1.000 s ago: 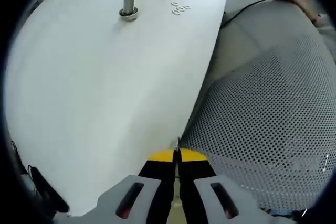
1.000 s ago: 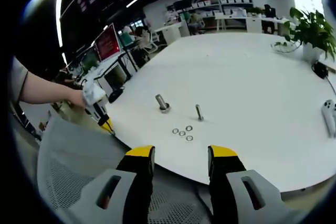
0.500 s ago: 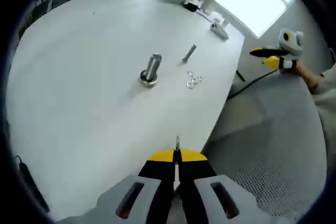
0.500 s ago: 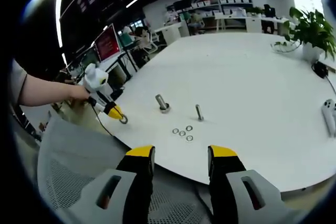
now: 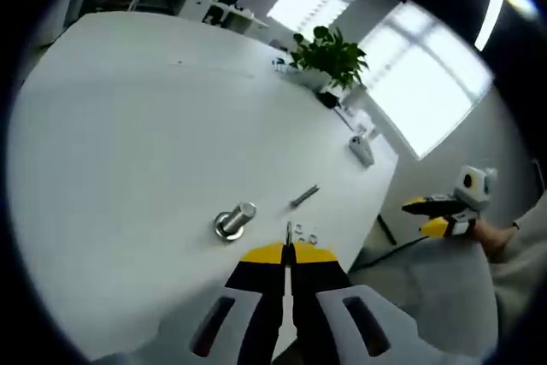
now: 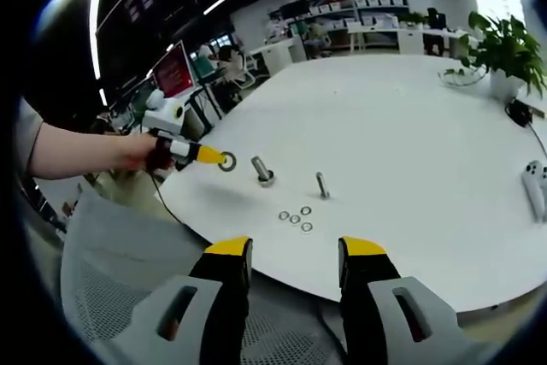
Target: Place the washer onto the threaded stud by aligning its center hole with the stud, sliding it down to the base, and recovering from edge contact or off-axis alignment until the washer reaches the visible bottom stop.
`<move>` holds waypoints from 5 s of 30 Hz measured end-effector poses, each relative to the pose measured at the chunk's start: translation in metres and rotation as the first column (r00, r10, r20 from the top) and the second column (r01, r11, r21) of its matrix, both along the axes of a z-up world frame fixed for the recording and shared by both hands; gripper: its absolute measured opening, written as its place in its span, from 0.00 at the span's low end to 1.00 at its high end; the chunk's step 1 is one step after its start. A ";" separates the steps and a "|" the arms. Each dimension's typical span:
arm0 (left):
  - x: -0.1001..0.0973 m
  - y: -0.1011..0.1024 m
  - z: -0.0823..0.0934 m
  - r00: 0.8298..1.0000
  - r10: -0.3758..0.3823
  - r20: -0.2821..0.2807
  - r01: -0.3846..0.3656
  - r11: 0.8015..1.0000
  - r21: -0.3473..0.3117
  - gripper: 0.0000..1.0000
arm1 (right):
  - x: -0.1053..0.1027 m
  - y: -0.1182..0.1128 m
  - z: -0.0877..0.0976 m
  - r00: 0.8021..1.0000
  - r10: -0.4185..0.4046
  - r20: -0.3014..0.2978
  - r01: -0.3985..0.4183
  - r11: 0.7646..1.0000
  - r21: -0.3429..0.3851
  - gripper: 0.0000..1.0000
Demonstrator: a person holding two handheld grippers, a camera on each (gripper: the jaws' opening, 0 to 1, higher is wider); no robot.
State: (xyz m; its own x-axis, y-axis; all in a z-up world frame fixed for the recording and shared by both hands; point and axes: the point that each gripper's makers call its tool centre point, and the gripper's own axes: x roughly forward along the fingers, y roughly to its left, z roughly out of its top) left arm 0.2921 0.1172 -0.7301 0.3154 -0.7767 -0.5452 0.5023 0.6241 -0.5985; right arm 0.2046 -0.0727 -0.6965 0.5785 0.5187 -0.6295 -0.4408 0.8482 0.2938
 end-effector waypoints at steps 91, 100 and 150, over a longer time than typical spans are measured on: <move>-0.017 0.019 -0.093 0.945 0.183 -0.270 -0.148 0.978 0.145 0.00 | 0.000 -0.001 -0.001 1.000 -0.006 -0.009 0.006 1.000 0.004 0.42; -0.017 0.033 -0.101 0.966 0.146 -0.214 -0.083 0.957 0.277 0.02 | 0.000 -0.001 -0.001 1.000 -0.008 -0.009 0.008 1.000 0.004 0.42; -0.017 0.019 -0.110 0.762 -0.613 -0.207 0.517 0.383 0.766 0.21 | 0.000 0.000 0.000 1.000 -0.003 -0.003 0.003 1.000 0.007 0.42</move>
State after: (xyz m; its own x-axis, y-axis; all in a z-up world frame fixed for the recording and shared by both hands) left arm 0.2751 0.1361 -0.8397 0.0520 -0.1142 -0.9921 0.9389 0.3442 0.0096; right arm 0.2044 -0.0728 -0.6964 0.5786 0.5213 -0.6273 -0.4374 0.8475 0.3009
